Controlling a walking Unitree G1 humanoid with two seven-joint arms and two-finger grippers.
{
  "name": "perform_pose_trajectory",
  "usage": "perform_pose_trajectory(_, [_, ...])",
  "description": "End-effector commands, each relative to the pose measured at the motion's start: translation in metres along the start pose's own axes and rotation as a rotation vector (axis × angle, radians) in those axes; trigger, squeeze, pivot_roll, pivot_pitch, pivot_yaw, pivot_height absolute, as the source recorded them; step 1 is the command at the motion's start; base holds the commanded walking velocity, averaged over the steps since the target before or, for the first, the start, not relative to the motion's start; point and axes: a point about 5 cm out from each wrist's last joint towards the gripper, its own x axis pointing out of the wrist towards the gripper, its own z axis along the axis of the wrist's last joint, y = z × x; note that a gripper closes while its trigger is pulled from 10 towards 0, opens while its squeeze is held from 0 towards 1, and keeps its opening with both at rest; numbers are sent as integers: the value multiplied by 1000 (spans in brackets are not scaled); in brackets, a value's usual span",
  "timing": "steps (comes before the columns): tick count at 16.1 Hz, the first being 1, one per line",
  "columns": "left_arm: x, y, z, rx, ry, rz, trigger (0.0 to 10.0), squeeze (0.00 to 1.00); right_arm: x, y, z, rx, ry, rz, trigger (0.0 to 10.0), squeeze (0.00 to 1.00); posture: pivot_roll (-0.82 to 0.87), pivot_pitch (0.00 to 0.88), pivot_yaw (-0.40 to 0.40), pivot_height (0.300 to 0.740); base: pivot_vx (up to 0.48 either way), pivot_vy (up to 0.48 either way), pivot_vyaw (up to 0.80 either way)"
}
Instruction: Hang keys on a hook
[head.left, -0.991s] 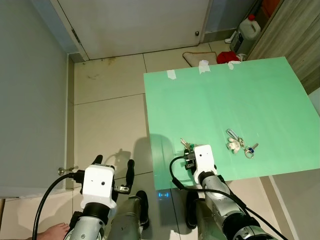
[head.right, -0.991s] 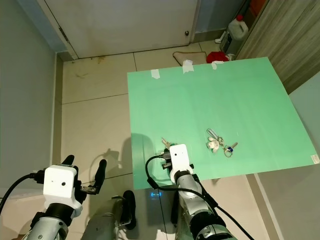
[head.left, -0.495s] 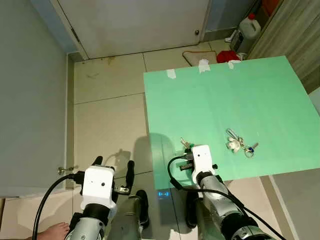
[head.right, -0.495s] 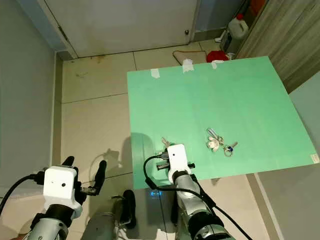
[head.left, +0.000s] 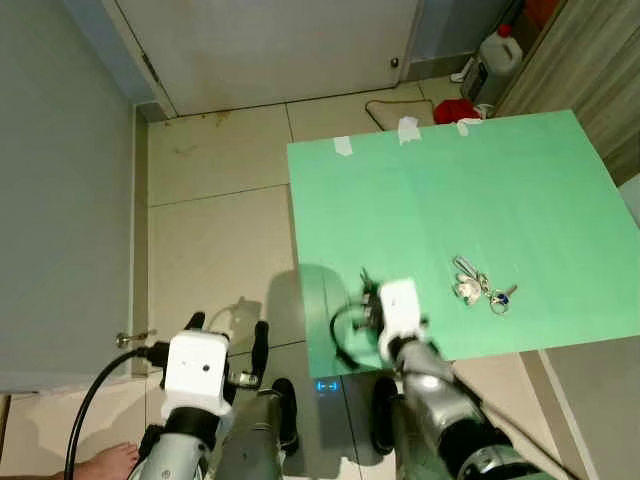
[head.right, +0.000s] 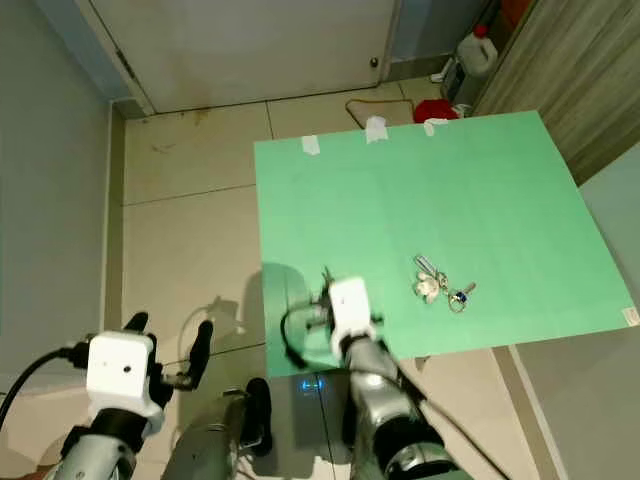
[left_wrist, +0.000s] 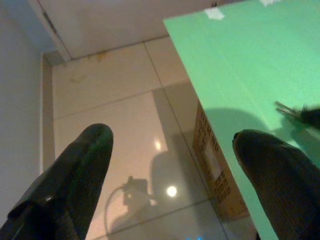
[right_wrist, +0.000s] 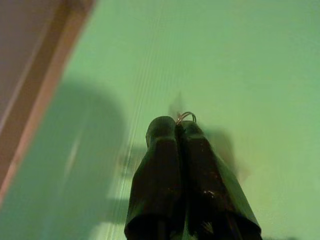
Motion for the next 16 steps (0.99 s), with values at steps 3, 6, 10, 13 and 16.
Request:
perform_pose_trajectory(3, [11, -2, -8, 0, 10, -13, 10000, 0, 7, -24, 47, 34, -182, -27, 0, 0, 113, 299, 20, 740, 0, 0, 0])
perform_pose_trajectory(6, [30, -2, -10, 21, -3, -17, 10000, 0, 9, -46, 77, 44, -253, -49, 0, 0, 70, 248, 15, 740, 0, 0, 0])
perform_pose_trajectory(10, [66, 10, -10, 62, -34, -12, 10000, 0, 1, -67, 93, -26, -255, -10, 2667, 0, -45, 115, 37, 740, 0, 0, 0])
perform_pose_trajectory(13, [87, 13, -7, 67, -48, -22, 10000, 0, -4, -51, 74, 0, -189, -8, 10000, 0, -70, 87, 61, 740, 0, 0, 0])
perform_pose_trajectory(16, [88, 20, -10, 82, -46, -4, 10000, 0, -14, -45, 57, -4, -141, 6, 10000, 0, -74, 82, 66, 740, 0, 0, 0])
